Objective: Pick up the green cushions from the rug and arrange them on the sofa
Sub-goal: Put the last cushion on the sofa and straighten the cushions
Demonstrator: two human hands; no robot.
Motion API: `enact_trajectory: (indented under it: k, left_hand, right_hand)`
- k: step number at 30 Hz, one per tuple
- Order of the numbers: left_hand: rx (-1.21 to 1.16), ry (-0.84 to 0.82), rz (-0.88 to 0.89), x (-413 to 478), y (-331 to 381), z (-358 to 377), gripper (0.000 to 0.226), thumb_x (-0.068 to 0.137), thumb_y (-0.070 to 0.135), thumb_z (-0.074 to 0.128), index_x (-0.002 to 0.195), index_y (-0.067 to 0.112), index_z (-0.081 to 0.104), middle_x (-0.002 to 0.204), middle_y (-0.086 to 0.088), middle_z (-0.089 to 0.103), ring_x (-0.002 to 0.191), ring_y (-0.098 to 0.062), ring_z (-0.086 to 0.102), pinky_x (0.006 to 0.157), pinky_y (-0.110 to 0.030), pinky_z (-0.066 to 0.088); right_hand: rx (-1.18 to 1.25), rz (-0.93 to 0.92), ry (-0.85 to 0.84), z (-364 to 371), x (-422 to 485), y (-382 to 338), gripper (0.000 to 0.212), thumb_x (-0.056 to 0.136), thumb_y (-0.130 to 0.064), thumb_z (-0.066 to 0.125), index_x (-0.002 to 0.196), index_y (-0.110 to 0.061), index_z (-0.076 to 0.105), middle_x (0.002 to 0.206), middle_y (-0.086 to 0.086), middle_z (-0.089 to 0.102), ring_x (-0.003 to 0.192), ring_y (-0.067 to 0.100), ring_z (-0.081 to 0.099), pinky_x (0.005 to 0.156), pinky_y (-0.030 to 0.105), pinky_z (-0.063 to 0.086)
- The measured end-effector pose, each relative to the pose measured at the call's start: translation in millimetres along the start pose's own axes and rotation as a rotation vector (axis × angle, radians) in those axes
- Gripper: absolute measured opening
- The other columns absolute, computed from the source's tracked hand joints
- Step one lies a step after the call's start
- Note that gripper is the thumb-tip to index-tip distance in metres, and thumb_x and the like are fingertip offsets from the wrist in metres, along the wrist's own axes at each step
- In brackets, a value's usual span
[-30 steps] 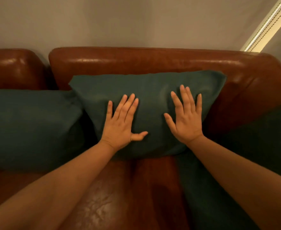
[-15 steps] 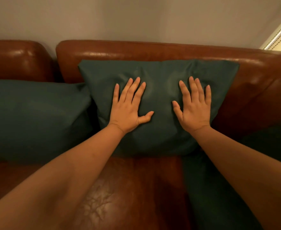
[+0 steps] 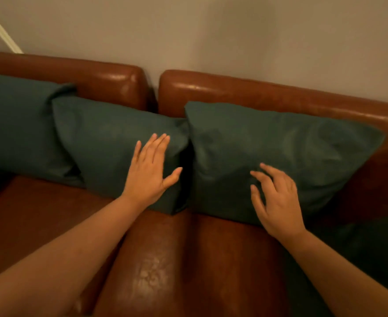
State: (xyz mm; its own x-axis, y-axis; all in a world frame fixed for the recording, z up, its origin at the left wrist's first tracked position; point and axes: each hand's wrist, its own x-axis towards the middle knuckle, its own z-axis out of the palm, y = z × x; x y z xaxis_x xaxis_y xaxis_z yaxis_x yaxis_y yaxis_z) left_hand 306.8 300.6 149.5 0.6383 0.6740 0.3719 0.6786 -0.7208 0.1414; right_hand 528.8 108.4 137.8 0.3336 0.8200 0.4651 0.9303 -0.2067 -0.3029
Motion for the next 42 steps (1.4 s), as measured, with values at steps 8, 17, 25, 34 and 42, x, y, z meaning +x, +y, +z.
enact_trajectory:
  k: [8, 17, 25, 34, 42]
  left_hand:
    - [-0.11, 0.251, -0.693, -25, -161, -60, 0.061, 0.095, 0.032, 0.05, 0.138, -0.008, 0.035, 0.137, -0.032, 0.042, 0.13, -0.042, 0.037, 0.11, -0.044, 0.026]
    - [-0.508, 0.112, -0.903, 8, -266, -50, 0.054, 0.093, 0.045, 0.05, 0.124, 0.002, 0.057, 0.125, -0.019, 0.061, 0.118, -0.032, 0.055, 0.103, -0.038, 0.04]
    - [-0.726, 0.064, -0.82, 69, -306, -37, 0.041, 0.095, 0.04, 0.049, 0.112, 0.005, 0.061, 0.117, -0.016, 0.063, 0.112, -0.032, 0.056, 0.095, -0.038, 0.044]
    - [-0.536, 0.263, -0.658, 26, -310, -59, 0.027, 0.096, 0.029, 0.05, 0.09, 0.003, 0.055, 0.075, -0.015, 0.055, 0.074, -0.022, 0.05, 0.065, -0.03, 0.029]
    - [-0.562, 0.39, -0.612, -13, -315, -84, 0.03, 0.092, 0.045, 0.05, 0.088, 0.016, 0.058, 0.069, 0.006, 0.059, 0.063, 0.002, 0.052, 0.066, -0.024, 0.042]
  right_hand:
    - [0.263, 0.031, -0.105, 30, 19, -84, 0.02, 0.092, -0.019, 0.053, 0.104, -0.009, 0.066, 0.103, 0.006, 0.063, 0.098, 0.02, 0.056, 0.088, 0.03, 0.044]
    - [0.498, 0.61, -0.109, 91, 98, -159, 0.035, 0.097, -0.039, 0.048, 0.1, -0.012, 0.07, 0.091, 0.007, 0.07, 0.091, 0.021, 0.063, 0.068, 0.02, 0.032]
    - [0.448, 1.067, 0.069, 127, 145, -186, 0.051, 0.091, -0.048, 0.054, 0.11, 0.0, 0.056, 0.111, 0.021, 0.061, 0.108, 0.037, 0.056, 0.082, 0.032, 0.04]
    - [0.315, 0.829, 0.241, 115, 119, -221, 0.048, 0.093, -0.023, 0.057, 0.057, -0.014, 0.026, 0.049, 0.001, 0.033, 0.046, 0.012, 0.033, 0.055, 0.032, 0.015]
    - [0.258, 0.662, 0.296, 72, 75, -235, 0.048, 0.091, -0.019, 0.061, 0.057, -0.007, 0.03, 0.045, -0.002, 0.03, 0.045, 0.008, 0.037, 0.05, 0.011, 0.031]
